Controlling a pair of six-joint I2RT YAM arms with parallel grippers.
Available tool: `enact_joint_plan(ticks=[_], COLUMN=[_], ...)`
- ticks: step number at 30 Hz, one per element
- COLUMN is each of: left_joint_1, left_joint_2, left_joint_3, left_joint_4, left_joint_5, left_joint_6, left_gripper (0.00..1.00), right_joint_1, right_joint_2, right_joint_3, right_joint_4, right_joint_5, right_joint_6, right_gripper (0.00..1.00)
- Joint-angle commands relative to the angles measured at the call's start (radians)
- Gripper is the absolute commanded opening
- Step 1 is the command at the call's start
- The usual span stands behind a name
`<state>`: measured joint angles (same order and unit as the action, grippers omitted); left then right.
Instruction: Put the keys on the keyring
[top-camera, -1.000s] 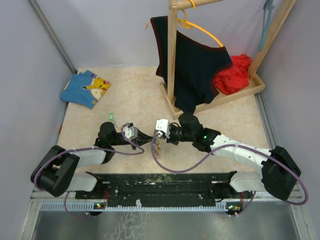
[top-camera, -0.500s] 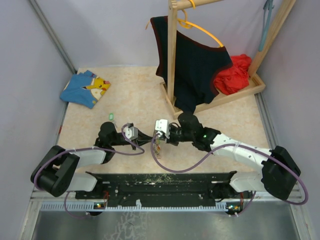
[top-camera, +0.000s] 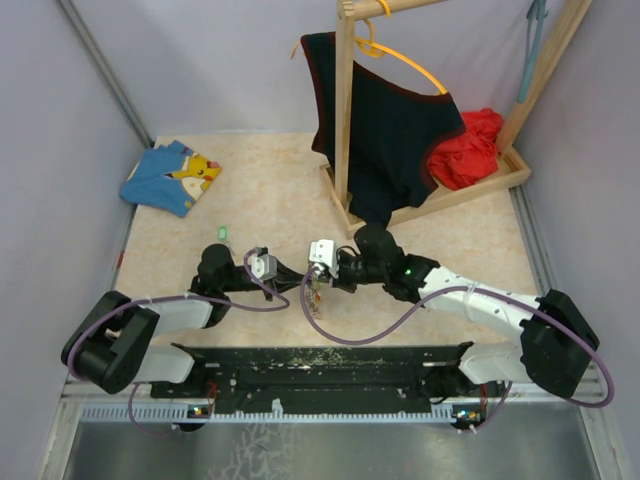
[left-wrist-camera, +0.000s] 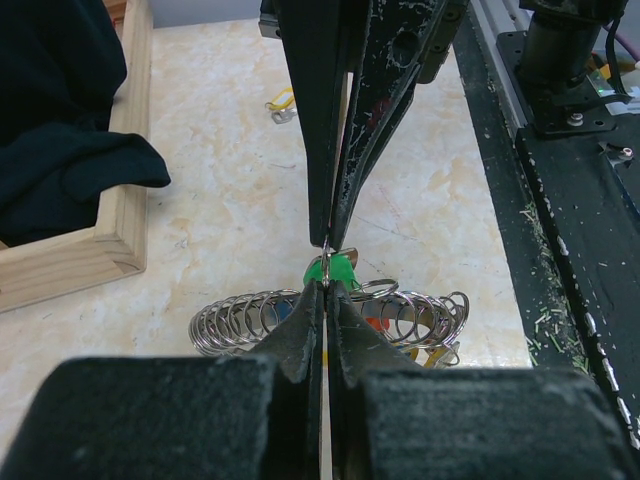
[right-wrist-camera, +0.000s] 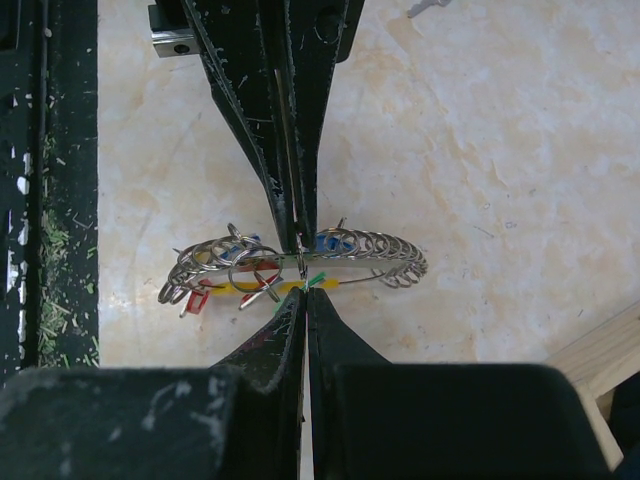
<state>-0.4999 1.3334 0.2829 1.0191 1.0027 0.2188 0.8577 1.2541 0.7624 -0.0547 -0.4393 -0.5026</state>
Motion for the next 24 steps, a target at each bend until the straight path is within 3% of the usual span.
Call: enact_joint_plan(ticks=[1,24], left_joint_1=[-0.005,-0.01], left_joint_2=[-0.015,-0.018], left_joint_3=[0.016,0.018], left_joint_4=[0.02,0.013], left_joint_5=[0.009,0.021], left_joint_6=[0.022,0.027], left_gripper=[0.0,0.0], right_joint_1=[0.011,0.011], right_joint_2=[-0.009,-0.025], right_joint_3=[0.054,0.057], right_joint_4=[0.011,0.013], right_joint_5=[0.007,0.002], right_joint_6=[0.008,0.03], right_gripper=[0.0,0.0])
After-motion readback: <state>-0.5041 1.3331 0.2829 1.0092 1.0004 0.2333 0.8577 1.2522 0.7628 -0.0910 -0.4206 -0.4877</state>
